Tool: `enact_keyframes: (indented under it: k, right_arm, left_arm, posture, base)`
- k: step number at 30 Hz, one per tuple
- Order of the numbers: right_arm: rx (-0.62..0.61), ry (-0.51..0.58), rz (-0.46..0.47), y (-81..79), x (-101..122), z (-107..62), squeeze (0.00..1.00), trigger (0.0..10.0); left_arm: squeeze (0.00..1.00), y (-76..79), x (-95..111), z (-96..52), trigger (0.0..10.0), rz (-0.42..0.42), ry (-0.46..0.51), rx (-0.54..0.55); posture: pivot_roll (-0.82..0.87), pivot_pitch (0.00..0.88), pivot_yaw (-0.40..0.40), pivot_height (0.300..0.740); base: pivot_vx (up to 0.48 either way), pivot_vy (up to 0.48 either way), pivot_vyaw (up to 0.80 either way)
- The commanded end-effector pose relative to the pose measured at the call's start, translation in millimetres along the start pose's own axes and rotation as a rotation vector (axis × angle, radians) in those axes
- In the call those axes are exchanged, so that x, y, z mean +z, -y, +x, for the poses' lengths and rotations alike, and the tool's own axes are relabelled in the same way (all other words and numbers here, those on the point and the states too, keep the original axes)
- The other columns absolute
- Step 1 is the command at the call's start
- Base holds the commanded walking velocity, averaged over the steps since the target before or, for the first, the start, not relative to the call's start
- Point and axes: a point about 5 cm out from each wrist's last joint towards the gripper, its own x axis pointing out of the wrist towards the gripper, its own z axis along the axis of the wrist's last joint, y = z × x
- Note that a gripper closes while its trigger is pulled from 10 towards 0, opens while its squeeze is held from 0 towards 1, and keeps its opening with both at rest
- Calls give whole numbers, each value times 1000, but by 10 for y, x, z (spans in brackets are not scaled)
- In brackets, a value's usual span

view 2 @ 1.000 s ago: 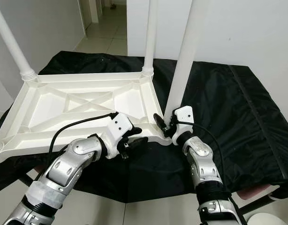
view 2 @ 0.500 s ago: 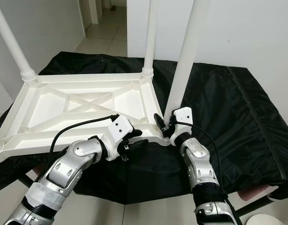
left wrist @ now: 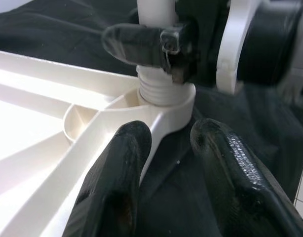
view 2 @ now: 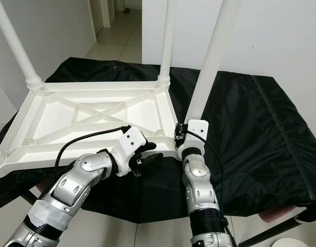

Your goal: Building children table

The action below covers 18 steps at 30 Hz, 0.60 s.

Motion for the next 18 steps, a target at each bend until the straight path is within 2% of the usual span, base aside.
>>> enact_keyframes:
  k: [1, 4, 11, 12, 13, 18]
  right_arm:
    - [-89, -81, 35, 90, -162, -60, 0, 10000]
    - [-26, -102, 74, -67, -168, -81, 0, 10000]
    - [23, -87, 117, -87, -111, -105, 0, 10000]
    - [23, -84, 114, -83, -105, -106, 322, 10000]
    - [24, -77, 118, -87, -95, -106, 1000, 10000]
    - [45, -36, 124, -81, -26, -105, 1000, 10000]
  left_arm:
    - [0, -3, -11, 9, 10000, -8, -6, -20]
    - [0, -9, 0, 14, 10000, -9, -3, -18]
    - [0, -39, 22, 21, 10000, -8, 3, -11]
    - [0, -41, 23, 20, 10000, -7, 3, -10]
    - [0, -43, 24, 20, 10000, -6, 3, -9]
    - [0, -42, 27, 16, 10000, -5, 4, -10]
  posture:
    - [17, 0, -21, 740]
    - [18, 0, -23, 740]
    - [16, 0, -23, 740]
    - [15, 0, -21, 740]
    - [15, 0, -21, 740]
    - [13, 0, -20, 740]
  base:
    - [0, 0, 0]
    - [0, 0, 0]
    - [0, 0, 0]
    - [0, 0, 0]
    - [0, 0, 0]
    - [0, 0, 0]
